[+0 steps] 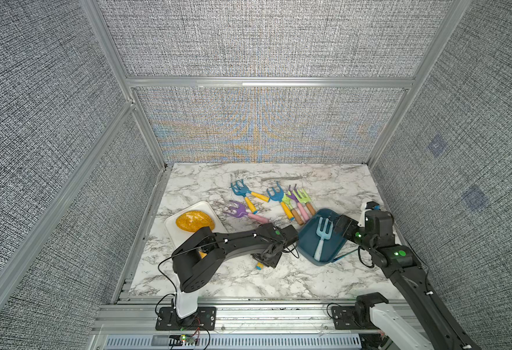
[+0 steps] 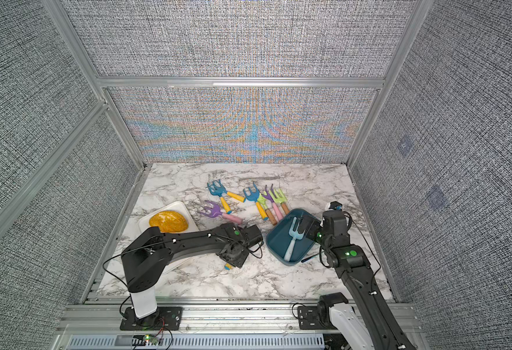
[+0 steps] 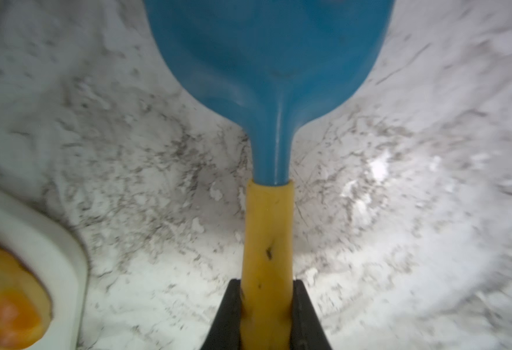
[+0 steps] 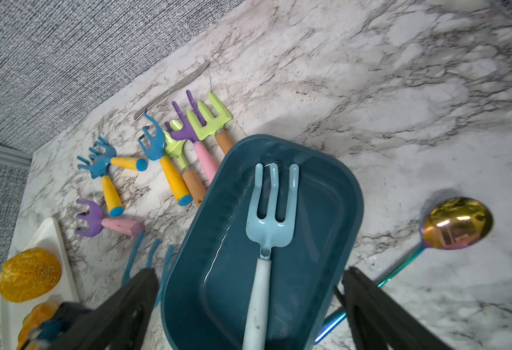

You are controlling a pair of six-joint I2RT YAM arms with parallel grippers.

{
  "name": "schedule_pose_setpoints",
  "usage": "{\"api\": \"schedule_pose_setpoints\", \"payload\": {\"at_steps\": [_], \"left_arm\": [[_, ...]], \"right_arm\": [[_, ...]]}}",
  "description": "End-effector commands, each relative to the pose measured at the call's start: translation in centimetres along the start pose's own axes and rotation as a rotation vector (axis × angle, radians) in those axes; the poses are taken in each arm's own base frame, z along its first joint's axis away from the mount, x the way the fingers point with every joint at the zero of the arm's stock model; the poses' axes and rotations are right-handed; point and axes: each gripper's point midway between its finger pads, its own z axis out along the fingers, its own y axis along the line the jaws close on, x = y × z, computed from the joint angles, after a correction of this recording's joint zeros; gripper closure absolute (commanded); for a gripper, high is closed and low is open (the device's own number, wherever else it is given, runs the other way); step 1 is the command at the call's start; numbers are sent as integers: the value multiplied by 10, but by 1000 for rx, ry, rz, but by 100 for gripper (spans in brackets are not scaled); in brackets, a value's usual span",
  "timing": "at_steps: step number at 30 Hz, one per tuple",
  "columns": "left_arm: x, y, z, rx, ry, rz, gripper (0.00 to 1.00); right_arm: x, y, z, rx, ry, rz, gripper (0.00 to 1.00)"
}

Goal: Put the rake into the storage box
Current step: Pick up the rake at the center of the board, then place the rake in the storage box.

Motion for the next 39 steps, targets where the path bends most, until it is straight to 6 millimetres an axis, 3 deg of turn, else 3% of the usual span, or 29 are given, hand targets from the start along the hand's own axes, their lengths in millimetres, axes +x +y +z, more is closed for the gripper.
{"api": "schedule_pose_setpoints", "payload": {"at_steps": [1, 5, 7, 15, 18, 24, 29, 36, 37, 39], "left_arm": [[-7, 0, -56, 58, -89, 18, 100], [-15, -9, -102, 155, -141, 42, 100], [-33, -46, -124, 315, -186, 90, 100], [-79, -122, -147, 520, -243, 200, 100], [-94, -139, -141, 535, -243, 219, 100], [-120, -163, -106, 507, -225, 245, 100], [-138, -161, -76, 410, -232, 241, 100], [-149, -148, -37, 315, -209, 220, 100], [-148, -148, -34, 309, -202, 218, 98], [-147, -147, -30, 305, -195, 216, 75]], "right_arm": [[-17, -12, -8, 76, -63, 44, 1], [-29, -11, -16, 72, -110, 61, 1], [-36, -15, -22, 84, -149, 87, 1], [-41, -28, -27, 113, -184, 142, 1], [-42, -33, -27, 125, -186, 154, 1], [-37, -38, -24, 124, -160, 133, 1], [-36, -29, -31, 61, -171, 88, 1], [-32, -40, -33, 109, -173, 135, 1], [-31, -42, -32, 114, -170, 140, 1], [-30, -44, -31, 122, -168, 149, 1]]}}
